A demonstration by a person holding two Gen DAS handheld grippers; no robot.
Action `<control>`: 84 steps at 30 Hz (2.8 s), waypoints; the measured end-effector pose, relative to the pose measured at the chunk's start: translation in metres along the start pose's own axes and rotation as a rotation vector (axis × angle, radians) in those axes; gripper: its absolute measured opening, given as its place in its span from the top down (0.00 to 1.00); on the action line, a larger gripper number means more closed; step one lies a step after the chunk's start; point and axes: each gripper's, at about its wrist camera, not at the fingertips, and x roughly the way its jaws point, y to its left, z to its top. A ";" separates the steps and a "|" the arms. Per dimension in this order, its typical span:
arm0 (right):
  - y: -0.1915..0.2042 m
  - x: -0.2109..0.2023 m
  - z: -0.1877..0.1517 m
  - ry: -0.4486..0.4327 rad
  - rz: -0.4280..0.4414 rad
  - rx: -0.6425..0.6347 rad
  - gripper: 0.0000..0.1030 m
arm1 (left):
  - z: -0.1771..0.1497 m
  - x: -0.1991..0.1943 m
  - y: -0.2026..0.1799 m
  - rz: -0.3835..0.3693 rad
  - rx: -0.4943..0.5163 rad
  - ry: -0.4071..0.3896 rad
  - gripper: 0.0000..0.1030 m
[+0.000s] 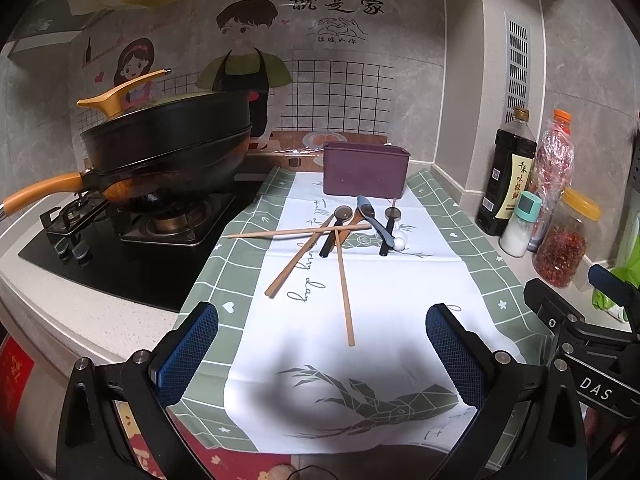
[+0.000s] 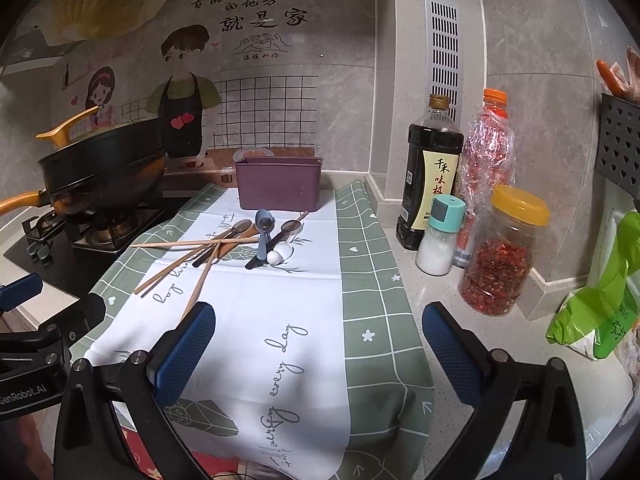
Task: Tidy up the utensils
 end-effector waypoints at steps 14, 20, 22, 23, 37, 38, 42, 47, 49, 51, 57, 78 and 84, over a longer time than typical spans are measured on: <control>0.002 0.000 -0.001 0.000 -0.005 -0.003 0.00 | 0.001 0.001 -0.001 -0.003 -0.007 0.005 0.00; 0.002 0.000 -0.001 -0.002 -0.004 -0.006 0.00 | 0.001 0.001 -0.001 -0.002 -0.018 0.008 0.00; 0.002 0.001 -0.001 0.000 -0.001 -0.007 0.00 | 0.001 0.001 -0.001 0.000 -0.019 0.007 0.00; 0.002 0.001 -0.001 0.000 -0.001 -0.005 0.00 | 0.001 0.001 0.000 -0.001 -0.019 0.006 0.00; 0.003 0.000 -0.002 0.001 -0.001 -0.006 0.00 | 0.001 -0.001 0.002 -0.001 -0.022 0.008 0.00; 0.003 0.000 -0.002 0.001 -0.002 -0.006 0.00 | 0.001 0.000 0.001 -0.002 -0.022 0.008 0.00; 0.003 0.001 -0.002 0.001 -0.002 -0.007 0.00 | 0.001 0.000 0.002 -0.003 -0.022 0.009 0.00; 0.004 0.000 -0.002 0.002 -0.002 -0.008 0.00 | 0.001 -0.001 0.002 -0.003 -0.022 0.010 0.00; 0.004 0.001 -0.002 0.003 0.000 -0.008 0.00 | 0.001 -0.001 0.002 -0.003 -0.022 0.011 0.00; 0.004 0.001 -0.002 0.001 -0.002 -0.007 0.00 | 0.001 -0.001 0.002 -0.003 -0.021 0.011 0.00; 0.005 0.001 -0.003 0.004 -0.002 -0.008 0.00 | 0.001 -0.001 0.002 -0.001 -0.019 0.012 0.00; 0.001 0.042 0.032 -0.001 -0.027 0.007 0.00 | 0.048 0.061 0.003 -0.057 0.106 0.007 0.00; 0.012 0.083 0.066 0.023 -0.057 0.021 0.00 | 0.075 0.106 0.018 -0.108 0.119 0.032 0.00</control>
